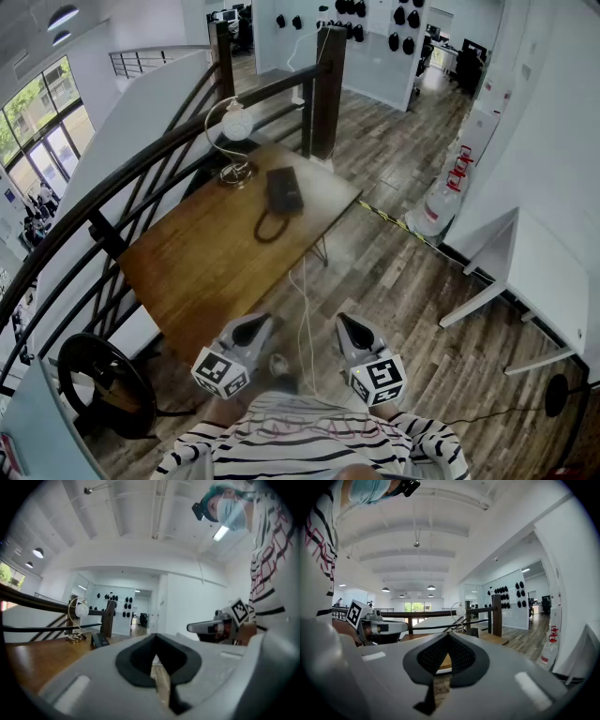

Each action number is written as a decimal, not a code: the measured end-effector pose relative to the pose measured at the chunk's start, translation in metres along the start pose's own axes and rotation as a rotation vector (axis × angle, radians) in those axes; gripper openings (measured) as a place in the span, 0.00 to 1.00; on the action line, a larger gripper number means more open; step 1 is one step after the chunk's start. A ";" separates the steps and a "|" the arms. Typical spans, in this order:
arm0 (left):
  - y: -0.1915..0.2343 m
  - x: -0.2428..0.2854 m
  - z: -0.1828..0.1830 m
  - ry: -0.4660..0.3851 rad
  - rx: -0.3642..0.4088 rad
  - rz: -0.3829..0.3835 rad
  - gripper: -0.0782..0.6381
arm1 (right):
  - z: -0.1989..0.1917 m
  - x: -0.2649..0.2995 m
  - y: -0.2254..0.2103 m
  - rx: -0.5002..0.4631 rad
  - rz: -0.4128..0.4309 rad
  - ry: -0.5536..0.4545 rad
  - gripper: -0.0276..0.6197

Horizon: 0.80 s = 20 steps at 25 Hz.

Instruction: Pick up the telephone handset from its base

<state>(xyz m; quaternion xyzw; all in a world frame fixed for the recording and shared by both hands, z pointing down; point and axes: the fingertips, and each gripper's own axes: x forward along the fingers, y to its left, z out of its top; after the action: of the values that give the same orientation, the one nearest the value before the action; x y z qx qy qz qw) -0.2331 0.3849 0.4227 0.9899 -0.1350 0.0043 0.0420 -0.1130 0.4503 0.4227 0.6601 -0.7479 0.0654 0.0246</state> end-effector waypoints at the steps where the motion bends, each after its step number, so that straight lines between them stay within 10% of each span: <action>1: -0.003 0.000 0.001 -0.002 0.000 -0.001 0.11 | 0.000 -0.002 0.000 0.000 0.001 -0.001 0.04; 17: 0.010 0.031 0.000 -0.028 -0.034 0.008 0.12 | 0.005 0.019 -0.010 -0.068 0.047 -0.036 0.19; 20: 0.027 0.047 -0.004 -0.013 -0.045 0.003 0.25 | 0.003 0.038 -0.020 -0.062 0.046 -0.025 0.22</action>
<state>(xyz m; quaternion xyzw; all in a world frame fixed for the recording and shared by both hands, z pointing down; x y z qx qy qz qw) -0.1949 0.3470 0.4299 0.9886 -0.1366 -0.0054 0.0632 -0.0979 0.4106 0.4259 0.6423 -0.7650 0.0344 0.0341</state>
